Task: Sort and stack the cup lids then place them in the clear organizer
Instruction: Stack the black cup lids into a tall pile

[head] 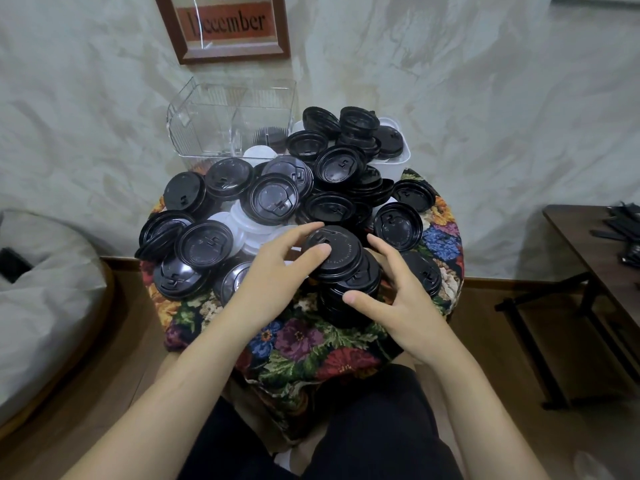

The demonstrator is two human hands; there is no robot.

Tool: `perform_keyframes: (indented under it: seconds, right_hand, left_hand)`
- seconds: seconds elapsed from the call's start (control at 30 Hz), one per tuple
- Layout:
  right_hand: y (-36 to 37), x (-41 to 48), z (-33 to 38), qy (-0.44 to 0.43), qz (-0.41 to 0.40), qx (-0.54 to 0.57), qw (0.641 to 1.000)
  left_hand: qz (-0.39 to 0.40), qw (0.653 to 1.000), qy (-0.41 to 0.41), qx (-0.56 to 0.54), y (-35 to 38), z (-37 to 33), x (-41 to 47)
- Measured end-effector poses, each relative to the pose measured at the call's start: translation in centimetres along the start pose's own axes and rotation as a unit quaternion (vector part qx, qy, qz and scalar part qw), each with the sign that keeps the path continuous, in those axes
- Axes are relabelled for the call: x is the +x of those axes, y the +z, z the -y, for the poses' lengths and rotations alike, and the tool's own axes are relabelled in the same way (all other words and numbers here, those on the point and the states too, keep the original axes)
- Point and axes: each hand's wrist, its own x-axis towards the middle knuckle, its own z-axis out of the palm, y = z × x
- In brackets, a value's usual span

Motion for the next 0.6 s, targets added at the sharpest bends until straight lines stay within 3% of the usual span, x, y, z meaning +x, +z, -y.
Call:
perform_keyframes:
  seconds: [0.6]
  right_hand:
    - [-0.3, 0.0, -0.2, -0.015, 0.007, -0.010, 1.000]
  left_hand:
    - [0.068, 0.997, -0.011, 0.030, 1.2, 0.2, 0.3]
